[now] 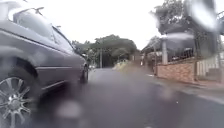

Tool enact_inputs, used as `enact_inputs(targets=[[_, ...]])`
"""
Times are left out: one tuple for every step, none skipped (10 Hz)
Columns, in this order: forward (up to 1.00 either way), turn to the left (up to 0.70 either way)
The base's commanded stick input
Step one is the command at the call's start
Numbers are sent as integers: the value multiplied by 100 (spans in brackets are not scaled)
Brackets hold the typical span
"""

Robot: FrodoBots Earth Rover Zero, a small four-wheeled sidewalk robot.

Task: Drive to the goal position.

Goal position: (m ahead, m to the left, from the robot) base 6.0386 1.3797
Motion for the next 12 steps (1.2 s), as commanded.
enact_inputs(targets=[[70, 0], [70, 0], [70, 0], [70, 7], [70, 14], [70, 20], [70, 27], [70, 34], [70, 35], [70, 35], [70, 35], [70, 35]])
